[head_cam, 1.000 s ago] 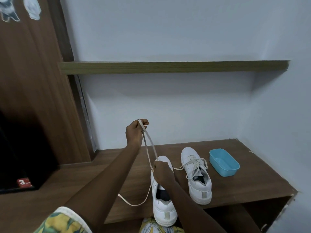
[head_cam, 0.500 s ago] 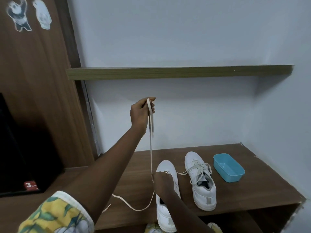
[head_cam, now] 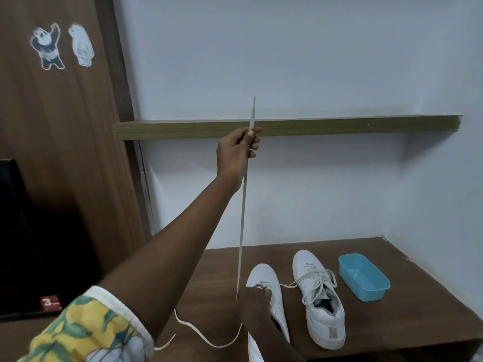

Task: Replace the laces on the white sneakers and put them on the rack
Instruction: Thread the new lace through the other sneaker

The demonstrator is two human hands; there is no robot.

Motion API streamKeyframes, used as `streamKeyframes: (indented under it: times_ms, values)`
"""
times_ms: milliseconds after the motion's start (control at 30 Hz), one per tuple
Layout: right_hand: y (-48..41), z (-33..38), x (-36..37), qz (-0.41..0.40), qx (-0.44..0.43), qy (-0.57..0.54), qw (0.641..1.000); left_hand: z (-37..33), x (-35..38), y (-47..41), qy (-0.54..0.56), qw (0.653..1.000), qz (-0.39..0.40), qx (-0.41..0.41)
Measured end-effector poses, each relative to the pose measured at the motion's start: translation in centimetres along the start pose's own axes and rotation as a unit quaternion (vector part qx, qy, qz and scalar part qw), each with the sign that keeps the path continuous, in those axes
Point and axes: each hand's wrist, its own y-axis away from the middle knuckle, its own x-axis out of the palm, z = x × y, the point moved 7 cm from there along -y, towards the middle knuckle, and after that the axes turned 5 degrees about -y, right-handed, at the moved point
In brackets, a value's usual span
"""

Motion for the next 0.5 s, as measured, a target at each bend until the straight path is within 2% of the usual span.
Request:
streamKeyframes:
  times_ms: [67, 200, 300, 333, 433, 500]
  values:
    - [0.5, 1.4, -0.5, 0.071, -0.019, 0.019, 0.997, -0.1, 0.3, 0.1, -0.007, 1.000, 0.005, 0.004]
    - [-1.0, 2.5, -0.8, 0.030, -0.032, -0.019, 0.999, 0.8, 0.7, 0.9, -0.028, 0.999, 0.032, -0.027]
    - [-5.3, -0.6, 6.9, 0.072, 0.013, -0.093, 0.993, 2.8, 0.4, 1.9, -0.111, 0.988, 0.079, -0.068]
    - [-5.2, -1.4, 7.3, 0.072, 0.027, -0.106, 0.991, 3.7, 0.2, 2.4, -0.137, 0.982, 0.092, -0.089]
    - [-1.1, -1.1, -0.6, 0.015, 0.041, -0.141, 0.989, 8.0, -0.8, 4.8, -0.217, 0.958, 0.117, -0.148]
    - [0.0, -3.1, -2.5, -0.043, 0.070, -0.158, 0.984, 11.7, -1.7, 6.7, -0.268, 0.937, 0.131, -0.179]
